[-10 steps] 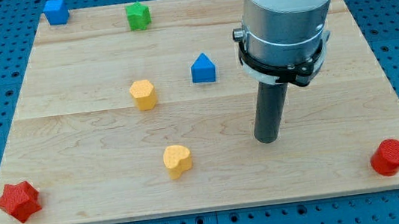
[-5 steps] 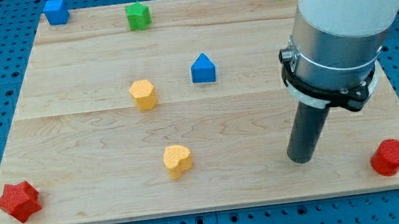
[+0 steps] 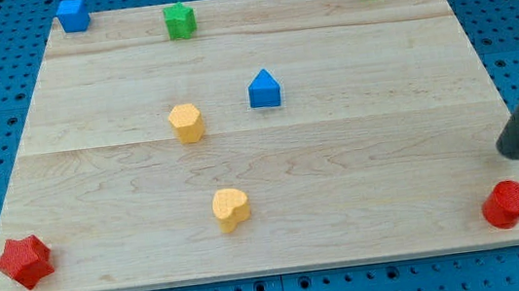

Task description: Slide your arm towards the center right

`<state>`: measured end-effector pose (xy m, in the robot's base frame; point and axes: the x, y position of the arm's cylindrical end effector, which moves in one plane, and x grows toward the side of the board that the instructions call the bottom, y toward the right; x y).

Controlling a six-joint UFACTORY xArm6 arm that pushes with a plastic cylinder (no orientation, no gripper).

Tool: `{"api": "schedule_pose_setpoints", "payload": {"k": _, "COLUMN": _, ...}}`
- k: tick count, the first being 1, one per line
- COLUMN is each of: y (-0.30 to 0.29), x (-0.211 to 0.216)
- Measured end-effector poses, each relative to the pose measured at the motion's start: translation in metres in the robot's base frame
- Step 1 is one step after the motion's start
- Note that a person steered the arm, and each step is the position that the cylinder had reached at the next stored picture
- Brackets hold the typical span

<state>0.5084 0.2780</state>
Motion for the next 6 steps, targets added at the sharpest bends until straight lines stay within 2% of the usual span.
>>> {"api": "schedule_pose_setpoints", "payload": {"k": 1, "y": 0.023, "x": -0.025}}
{"api": "schedule_pose_setpoints", "payload": {"k": 3, "y": 0.043, "x": -0.035}}
{"api": "schedule_pose_setpoints", "payload": {"k": 4, "y": 0.059, "x": -0.066}}
{"api": "schedule_pose_setpoints", "payload": {"k": 6, "y": 0.059, "x": -0.079}}
